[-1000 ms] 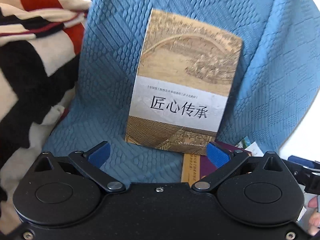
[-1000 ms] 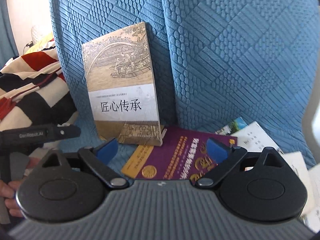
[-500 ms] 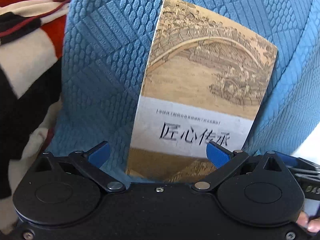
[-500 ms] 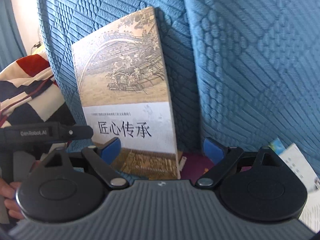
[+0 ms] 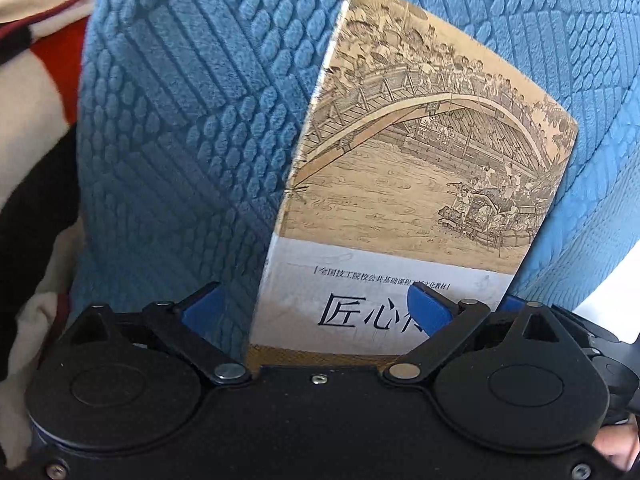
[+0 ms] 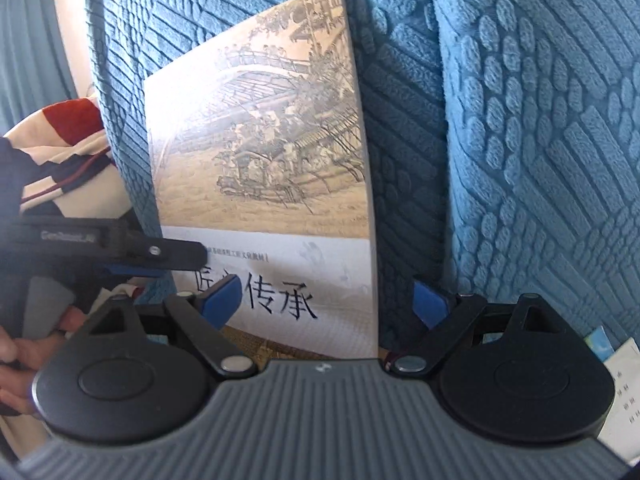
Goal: Organize objects
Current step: 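Bring the left gripper's open fingers onto the tan book's spine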
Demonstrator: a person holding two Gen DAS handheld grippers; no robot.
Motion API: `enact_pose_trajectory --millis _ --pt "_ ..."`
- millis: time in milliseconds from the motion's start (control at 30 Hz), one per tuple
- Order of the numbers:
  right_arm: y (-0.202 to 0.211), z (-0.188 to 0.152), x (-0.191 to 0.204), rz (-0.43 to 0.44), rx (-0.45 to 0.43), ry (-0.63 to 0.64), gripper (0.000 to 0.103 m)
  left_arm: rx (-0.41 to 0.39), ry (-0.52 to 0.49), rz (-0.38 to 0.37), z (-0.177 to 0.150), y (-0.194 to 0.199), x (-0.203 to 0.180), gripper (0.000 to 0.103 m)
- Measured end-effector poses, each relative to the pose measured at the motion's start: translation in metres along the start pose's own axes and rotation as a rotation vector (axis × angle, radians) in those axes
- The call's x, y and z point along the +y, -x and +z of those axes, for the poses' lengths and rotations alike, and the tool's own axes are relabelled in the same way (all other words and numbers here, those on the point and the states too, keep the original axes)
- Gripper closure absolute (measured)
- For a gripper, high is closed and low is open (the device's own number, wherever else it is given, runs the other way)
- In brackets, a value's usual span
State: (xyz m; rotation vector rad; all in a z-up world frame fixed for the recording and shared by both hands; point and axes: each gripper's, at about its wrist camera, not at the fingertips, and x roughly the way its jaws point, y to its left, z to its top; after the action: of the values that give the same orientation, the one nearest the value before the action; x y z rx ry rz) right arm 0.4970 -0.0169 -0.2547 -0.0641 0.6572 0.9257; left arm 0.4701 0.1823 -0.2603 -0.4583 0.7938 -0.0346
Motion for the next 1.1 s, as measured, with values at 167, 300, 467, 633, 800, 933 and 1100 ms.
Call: enact_pose_trajectory --millis 167,300,467,633,800,933,1100 --pt "-0.006 0.005 -0.005 0.008 -0.009 -0.015 0.026 0.034 -0.021 -0.055 0.004 -0.012 0.001 0.009" --pt "-0.007 0.006 -0.007 0.022 -0.032 -0.009 0.031 0.051 -0.036 -0.077 0.007 -0.017 0.002 0.009" --pt "-0.010 0.005 -0.007 0.004 -0.046 0.008 0.039 0.066 -0.041 -0.104 0.009 -0.023 0.008 0.008" --pt "-0.013 0.005 -0.007 0.011 -0.043 0.009 0.040 0.066 -0.065 -0.119 0.010 -0.024 0.012 0.009" --pt "-0.019 0.003 -0.001 -0.004 -0.032 0.044 0.040 0.063 -0.132 -0.099 0.007 -0.025 0.009 0.008" --pt "-0.023 0.005 0.005 -0.015 -0.021 0.062 0.042 0.062 -0.163 -0.075 0.007 -0.021 0.010 0.012" --pt "-0.017 0.007 0.000 -0.021 -0.024 0.049 0.045 0.065 -0.140 -0.060 0.009 -0.008 0.017 0.025"
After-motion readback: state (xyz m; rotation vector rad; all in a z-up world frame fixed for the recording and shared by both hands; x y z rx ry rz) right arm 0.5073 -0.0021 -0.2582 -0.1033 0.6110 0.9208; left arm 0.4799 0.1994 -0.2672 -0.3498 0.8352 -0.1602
